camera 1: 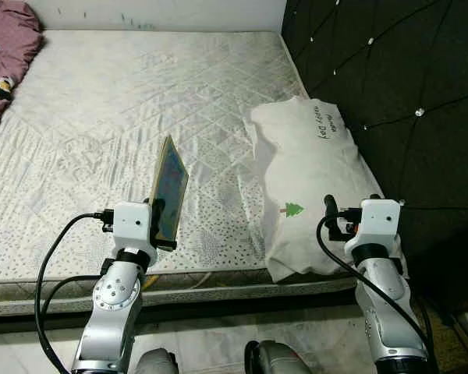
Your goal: Clean up the room
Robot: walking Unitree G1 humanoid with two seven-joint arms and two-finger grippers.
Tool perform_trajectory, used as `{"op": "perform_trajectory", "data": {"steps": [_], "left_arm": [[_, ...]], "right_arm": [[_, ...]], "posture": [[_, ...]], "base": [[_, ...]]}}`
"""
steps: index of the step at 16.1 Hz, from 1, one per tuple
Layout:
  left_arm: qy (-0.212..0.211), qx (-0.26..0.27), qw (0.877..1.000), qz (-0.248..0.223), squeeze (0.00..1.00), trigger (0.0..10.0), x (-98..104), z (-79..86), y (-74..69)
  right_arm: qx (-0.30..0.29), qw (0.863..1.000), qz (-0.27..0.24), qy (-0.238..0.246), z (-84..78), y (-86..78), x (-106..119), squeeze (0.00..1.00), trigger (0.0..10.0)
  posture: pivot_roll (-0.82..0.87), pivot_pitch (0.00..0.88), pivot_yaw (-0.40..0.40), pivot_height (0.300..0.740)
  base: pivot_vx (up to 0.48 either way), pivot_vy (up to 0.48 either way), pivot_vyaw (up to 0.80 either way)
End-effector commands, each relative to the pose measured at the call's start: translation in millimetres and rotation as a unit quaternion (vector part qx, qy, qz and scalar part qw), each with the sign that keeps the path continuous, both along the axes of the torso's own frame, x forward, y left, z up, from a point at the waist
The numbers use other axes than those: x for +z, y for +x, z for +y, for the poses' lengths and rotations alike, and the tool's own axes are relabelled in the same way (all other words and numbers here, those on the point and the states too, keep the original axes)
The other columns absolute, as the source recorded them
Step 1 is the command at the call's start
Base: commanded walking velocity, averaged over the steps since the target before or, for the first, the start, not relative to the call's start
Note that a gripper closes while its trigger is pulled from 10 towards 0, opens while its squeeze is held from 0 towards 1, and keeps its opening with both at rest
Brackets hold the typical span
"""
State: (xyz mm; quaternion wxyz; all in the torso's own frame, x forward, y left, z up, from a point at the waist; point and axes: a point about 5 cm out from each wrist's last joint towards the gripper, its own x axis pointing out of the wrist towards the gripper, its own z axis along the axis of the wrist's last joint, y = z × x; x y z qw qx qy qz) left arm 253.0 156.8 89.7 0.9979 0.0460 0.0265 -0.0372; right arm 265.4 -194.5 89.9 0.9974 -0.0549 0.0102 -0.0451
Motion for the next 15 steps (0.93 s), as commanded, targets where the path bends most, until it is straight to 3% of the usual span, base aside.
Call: {"op": "perform_trajectory", "data": {"steps": [1, 7, 15], "left_arm": [[0.003, -0.001, 1.000, -0.025, 0.00, 10.0, 8.8, -0.9, 0.7], [0.011, 0.007, 0.999, -0.036, 0.00, 10.0, 11.5, 0.2, 2.2], [0.005, 0.013, 0.999, -0.042, 0.00, 10.0, 14.7, 3.3, 3.4]], "right_arm": [[0.003, 1.000, -0.001, -0.002, -1.1, -0.4, 0.0, 0.00, 10.0], [0.005, 1.000, -0.001, -0.002, -0.5, -0.4, -0.2, 0.00, 10.0], [0.006, 1.000, 0.000, -0.006, -1.0, 0.6, -0.1, 0.00, 10.0]], "posture": [[-0.03, 0.108, -0.028, 0.724], [-0.03, 0.107, -0.027, 0.657], [-0.03, 0.119, -0.034, 0.642]], "base": [[0.000, 0.000, 0.00], [0.000, 0.000, 0.00], [0.000, 0.000, 0.00]]}}
